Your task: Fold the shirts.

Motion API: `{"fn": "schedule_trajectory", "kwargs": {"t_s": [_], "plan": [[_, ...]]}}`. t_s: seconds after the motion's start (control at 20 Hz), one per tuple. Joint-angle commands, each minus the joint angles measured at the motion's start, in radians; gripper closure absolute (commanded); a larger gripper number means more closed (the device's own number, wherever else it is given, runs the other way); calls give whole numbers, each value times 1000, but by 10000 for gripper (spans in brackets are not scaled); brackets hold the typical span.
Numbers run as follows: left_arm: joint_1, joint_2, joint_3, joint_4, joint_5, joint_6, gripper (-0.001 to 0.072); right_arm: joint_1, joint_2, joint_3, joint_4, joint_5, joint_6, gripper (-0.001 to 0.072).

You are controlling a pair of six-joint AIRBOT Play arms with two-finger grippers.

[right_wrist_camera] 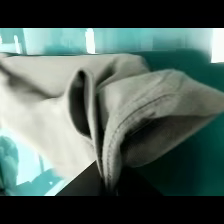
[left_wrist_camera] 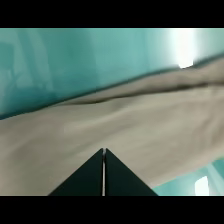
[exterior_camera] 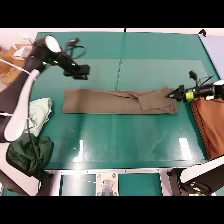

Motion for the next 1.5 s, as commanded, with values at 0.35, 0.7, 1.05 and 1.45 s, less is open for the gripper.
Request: {"fn": "schedule_trajectory", "kwargs": {"t_s": [0.35, 0.7, 1.05, 1.45], "plan": [[-451, -245, -45, -388, 575, 56, 688, 77, 247, 337, 23, 328, 240, 691], [-488, -400, 105, -517, 525, 89, 688, 89, 296, 355, -7, 355, 243, 691], [-241, -290, 253, -109, -58, 113, 688, 140, 296, 354, -2, 312, 290, 690], [64, -27, 251, 324, -441, 40, 687, 675, 245, 350, -12, -42, 425, 690]]}}
